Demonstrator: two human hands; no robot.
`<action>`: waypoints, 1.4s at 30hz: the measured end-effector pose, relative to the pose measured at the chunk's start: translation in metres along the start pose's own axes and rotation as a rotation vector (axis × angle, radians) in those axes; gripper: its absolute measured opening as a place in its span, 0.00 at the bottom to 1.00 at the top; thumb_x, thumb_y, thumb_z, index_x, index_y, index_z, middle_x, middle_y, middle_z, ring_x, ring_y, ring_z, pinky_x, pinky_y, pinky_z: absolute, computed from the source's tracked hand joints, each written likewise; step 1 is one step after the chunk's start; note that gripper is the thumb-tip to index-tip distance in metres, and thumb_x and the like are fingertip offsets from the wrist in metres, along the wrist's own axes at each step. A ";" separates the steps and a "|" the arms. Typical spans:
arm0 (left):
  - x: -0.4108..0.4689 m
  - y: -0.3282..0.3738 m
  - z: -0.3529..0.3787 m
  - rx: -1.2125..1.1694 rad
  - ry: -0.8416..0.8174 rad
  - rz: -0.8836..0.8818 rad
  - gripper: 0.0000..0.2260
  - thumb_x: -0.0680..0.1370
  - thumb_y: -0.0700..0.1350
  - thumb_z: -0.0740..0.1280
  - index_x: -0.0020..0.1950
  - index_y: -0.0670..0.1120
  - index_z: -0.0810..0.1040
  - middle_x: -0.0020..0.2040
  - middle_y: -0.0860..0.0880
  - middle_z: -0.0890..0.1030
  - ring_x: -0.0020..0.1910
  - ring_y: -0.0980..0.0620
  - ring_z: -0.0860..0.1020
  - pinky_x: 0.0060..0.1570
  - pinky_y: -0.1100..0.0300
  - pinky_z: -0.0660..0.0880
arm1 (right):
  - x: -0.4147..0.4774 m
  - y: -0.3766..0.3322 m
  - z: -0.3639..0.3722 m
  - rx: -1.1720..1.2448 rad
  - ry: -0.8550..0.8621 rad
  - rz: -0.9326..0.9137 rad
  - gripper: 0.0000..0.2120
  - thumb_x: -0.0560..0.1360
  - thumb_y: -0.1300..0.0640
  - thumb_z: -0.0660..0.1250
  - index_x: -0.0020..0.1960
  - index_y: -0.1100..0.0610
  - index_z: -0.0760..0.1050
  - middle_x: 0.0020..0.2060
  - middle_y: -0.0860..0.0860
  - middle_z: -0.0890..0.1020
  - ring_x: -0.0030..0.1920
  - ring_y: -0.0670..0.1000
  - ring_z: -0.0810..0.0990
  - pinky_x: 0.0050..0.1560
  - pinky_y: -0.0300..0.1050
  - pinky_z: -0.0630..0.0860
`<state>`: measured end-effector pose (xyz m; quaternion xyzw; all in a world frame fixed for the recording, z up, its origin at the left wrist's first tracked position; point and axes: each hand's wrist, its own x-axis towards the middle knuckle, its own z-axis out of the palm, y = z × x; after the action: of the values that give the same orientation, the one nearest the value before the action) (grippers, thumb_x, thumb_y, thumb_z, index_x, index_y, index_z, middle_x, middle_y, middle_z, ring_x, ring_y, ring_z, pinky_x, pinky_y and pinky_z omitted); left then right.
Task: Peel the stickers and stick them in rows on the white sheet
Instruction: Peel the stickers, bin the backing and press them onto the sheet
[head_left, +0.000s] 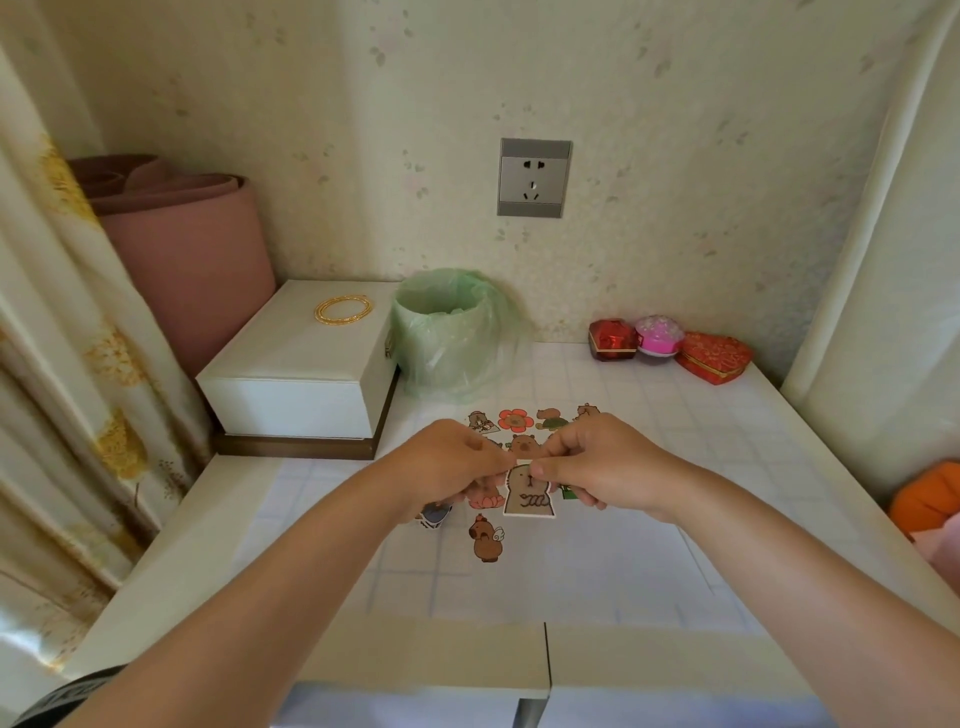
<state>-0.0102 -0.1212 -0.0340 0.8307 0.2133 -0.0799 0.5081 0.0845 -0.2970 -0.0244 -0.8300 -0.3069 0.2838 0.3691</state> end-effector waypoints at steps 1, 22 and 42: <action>0.000 -0.001 0.001 0.023 0.031 0.025 0.10 0.79 0.48 0.69 0.41 0.45 0.83 0.42 0.45 0.85 0.27 0.61 0.77 0.28 0.69 0.69 | 0.000 0.002 0.000 -0.005 0.003 0.021 0.07 0.78 0.57 0.70 0.43 0.59 0.81 0.20 0.41 0.76 0.23 0.44 0.69 0.27 0.37 0.66; 0.002 -0.025 0.003 0.775 -0.047 0.263 0.23 0.66 0.60 0.77 0.58 0.56 0.77 0.53 0.57 0.70 0.56 0.52 0.68 0.56 0.51 0.73 | 0.027 0.028 0.027 -0.223 0.086 0.061 0.09 0.74 0.54 0.74 0.36 0.55 0.83 0.25 0.43 0.78 0.24 0.39 0.71 0.26 0.33 0.65; 0.000 -0.027 0.009 0.781 -0.021 0.340 0.24 0.68 0.56 0.77 0.62 0.56 0.75 0.58 0.57 0.68 0.59 0.53 0.65 0.54 0.58 0.68 | 0.031 0.028 0.035 -0.447 0.144 0.064 0.04 0.72 0.50 0.72 0.39 0.49 0.83 0.36 0.44 0.83 0.40 0.48 0.82 0.38 0.41 0.73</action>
<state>-0.0213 -0.1187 -0.0597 0.9832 0.0219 -0.0781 0.1633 0.0887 -0.2746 -0.0737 -0.9186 -0.3085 0.1605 0.1879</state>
